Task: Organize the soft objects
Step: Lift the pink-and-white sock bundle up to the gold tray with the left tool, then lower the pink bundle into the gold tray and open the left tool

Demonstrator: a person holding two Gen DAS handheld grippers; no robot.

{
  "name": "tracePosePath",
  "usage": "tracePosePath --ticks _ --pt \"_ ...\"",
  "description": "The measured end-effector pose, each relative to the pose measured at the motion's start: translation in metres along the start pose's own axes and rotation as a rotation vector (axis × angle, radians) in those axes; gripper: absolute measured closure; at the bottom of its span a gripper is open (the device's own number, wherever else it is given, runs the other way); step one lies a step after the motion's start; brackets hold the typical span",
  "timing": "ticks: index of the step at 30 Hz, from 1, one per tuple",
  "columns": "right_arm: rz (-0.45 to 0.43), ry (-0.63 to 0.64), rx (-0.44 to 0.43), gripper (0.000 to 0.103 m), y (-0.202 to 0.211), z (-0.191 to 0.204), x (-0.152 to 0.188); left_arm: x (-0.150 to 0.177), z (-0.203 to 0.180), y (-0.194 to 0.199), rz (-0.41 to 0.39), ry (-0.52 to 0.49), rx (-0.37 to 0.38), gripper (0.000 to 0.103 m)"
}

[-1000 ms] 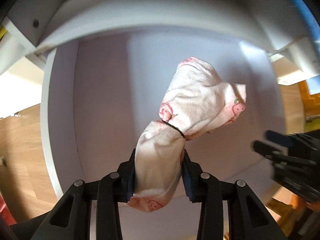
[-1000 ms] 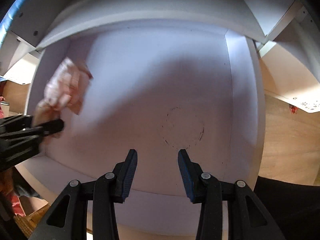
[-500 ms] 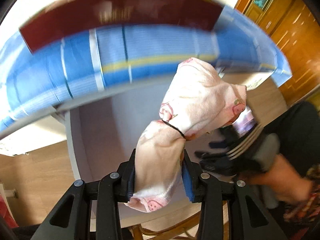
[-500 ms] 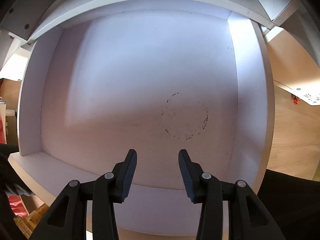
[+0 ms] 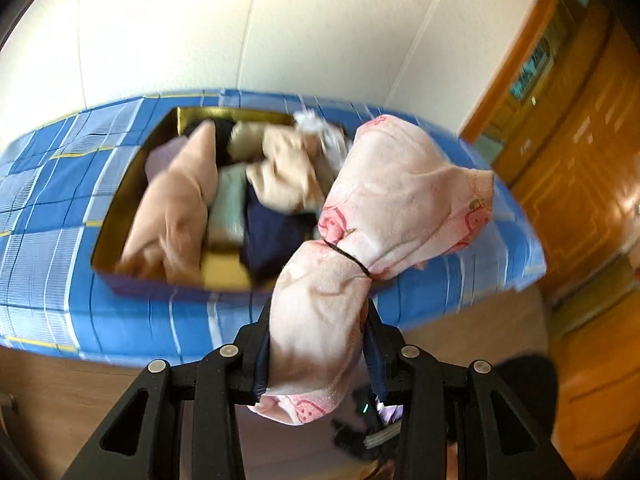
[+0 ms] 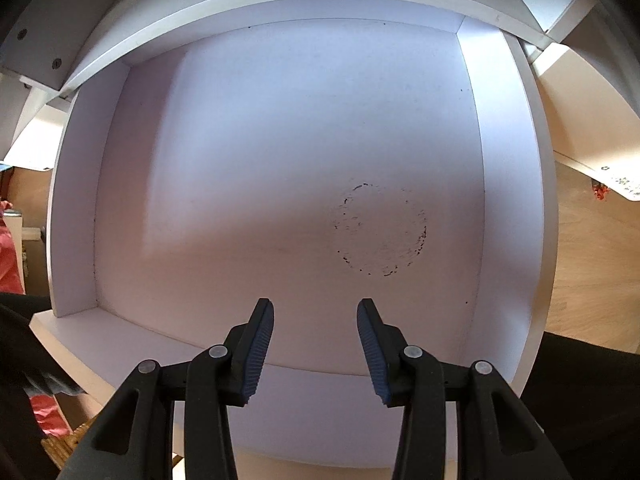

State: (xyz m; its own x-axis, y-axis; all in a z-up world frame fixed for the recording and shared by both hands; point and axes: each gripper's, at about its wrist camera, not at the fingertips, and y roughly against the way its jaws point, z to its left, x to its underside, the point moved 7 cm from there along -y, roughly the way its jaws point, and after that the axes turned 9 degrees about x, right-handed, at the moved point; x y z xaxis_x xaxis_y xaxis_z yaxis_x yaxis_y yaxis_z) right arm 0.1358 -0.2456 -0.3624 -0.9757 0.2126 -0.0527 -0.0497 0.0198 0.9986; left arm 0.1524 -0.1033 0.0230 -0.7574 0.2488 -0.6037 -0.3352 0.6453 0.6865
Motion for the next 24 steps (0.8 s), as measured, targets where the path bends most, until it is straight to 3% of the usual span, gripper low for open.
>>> tracePosePath --ticks 3,8,17,24 --pt "0.001 -0.017 -0.023 0.059 0.001 -0.003 0.0 -0.025 0.004 -0.011 -0.014 0.076 0.012 0.064" --pt "-0.004 -0.034 -0.054 0.059 0.004 -0.004 -0.003 -0.049 0.013 -0.042 0.0 0.2 -0.057 0.064" --pt "-0.005 -0.038 -0.095 0.059 0.011 0.001 -0.005 -0.049 0.061 -0.081 0.099 0.385 -0.16 0.063" --pt "-0.006 -0.037 -0.106 0.059 0.013 0.004 -0.005 -0.046 0.087 -0.095 0.121 0.449 -0.229 0.063"
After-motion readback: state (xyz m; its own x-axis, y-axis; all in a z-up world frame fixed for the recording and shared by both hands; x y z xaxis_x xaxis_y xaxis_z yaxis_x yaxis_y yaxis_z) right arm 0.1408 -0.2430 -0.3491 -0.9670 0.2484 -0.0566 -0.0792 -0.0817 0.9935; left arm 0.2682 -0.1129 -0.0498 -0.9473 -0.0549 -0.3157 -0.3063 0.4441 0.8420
